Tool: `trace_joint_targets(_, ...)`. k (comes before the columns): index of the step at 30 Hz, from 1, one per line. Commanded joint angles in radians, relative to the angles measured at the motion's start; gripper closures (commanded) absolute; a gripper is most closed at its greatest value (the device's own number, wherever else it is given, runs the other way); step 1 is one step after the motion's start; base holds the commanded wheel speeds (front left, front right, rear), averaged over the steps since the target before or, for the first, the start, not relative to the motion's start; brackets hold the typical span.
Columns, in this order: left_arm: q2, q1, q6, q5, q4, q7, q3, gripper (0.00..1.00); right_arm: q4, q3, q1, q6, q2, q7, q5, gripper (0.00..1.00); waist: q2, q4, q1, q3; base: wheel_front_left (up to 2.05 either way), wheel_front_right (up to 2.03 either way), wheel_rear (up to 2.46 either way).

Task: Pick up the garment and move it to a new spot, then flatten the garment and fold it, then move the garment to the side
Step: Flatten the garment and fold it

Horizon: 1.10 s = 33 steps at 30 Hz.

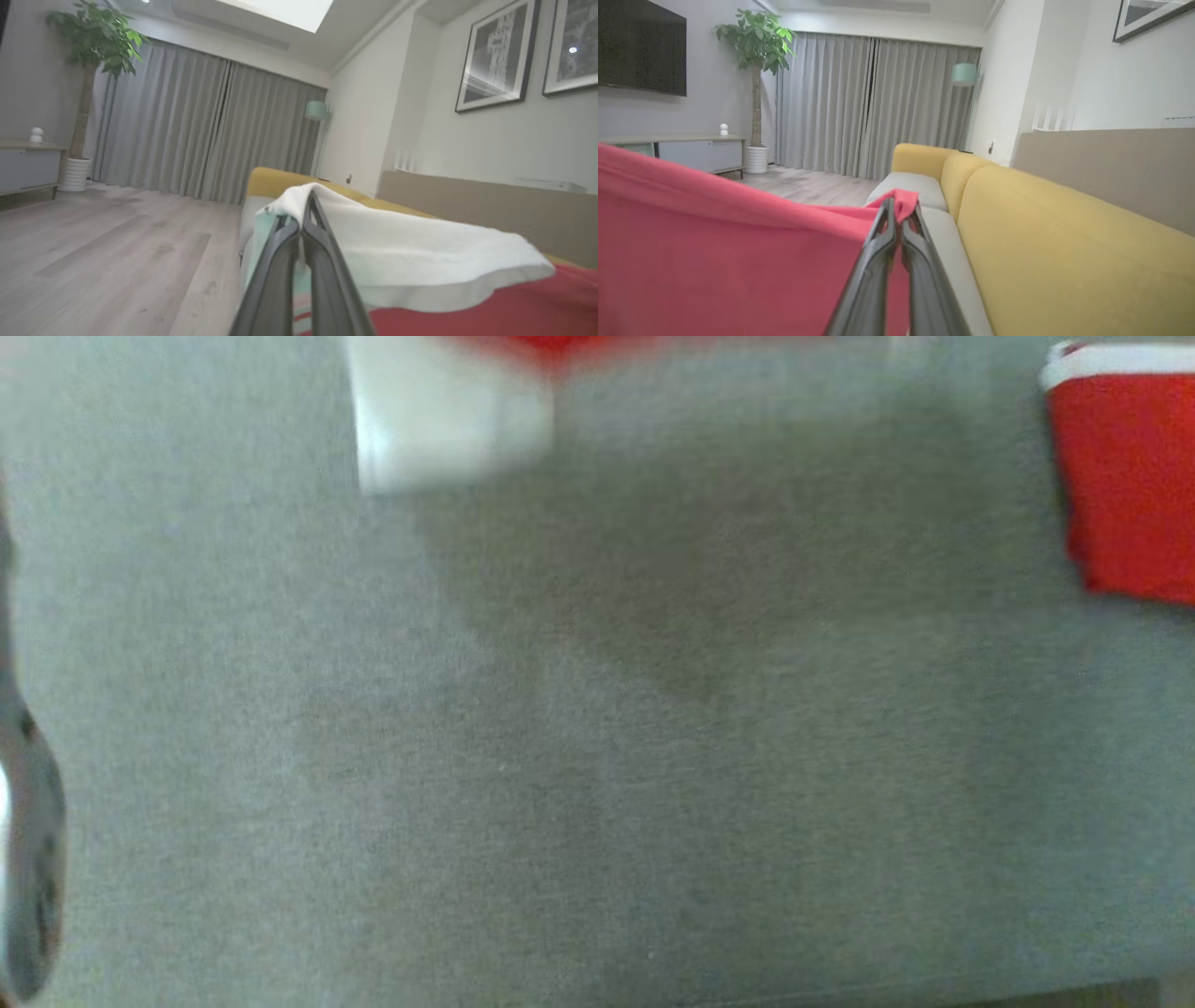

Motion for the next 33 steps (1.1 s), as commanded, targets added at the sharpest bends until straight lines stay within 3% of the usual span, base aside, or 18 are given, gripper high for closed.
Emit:
trace_joint_targets(1, 0.044, -0.063, -0.008, 0.013, 0.014, -0.039, 0.042, 1.0, 0.019, 0.008, -0.03, -0.001, 0.01, -0.041, -0.01, 1.0, 0.0001, 0.042, -0.0006, 0.089, 0.0, 0.0, 0.0)
trace_joint_targets(8, 0.013, -0.123, -0.101, 0.017, 0.204, -0.166, 0.012, 1.0, 0.258, 0.027, -0.103, -0.001, 0.036, -0.207, -0.033, 1.0, 0.0001, 0.065, -0.0006, 0.095, 0.0, 0.0, 0.0)
trace_joint_targets(17, -0.015, 0.073, -0.149, 0.007, 0.297, -0.231, -0.049, 1.0, 0.423, 0.192, 0.043, -0.001, -0.017, -0.155, 0.055, 1.0, 0.0001, 0.111, -0.0006, 0.062, 0.0, 0.0, 0.0)
trace_joint_targets(24, -0.013, 0.346, -0.168, -0.015, 0.296, -0.245, -0.118, 1.0, 0.421, 0.365, 0.243, -0.001, -0.086, -0.104, 0.203, 1.0, 0.0001, 0.129, -0.0006, -0.027, 0.0, 0.0, 0.0)
trace_joint_targets(33, 0.03, 0.639, -0.172, -0.03, 0.184, -0.205, -0.193, 1.0, 0.291, 0.565, 0.419, -0.001, -0.21, 0.045, 0.392, 1.0, 0.0001, 0.121, -0.0006, -0.159, 0.0, 0.0, 0.0)
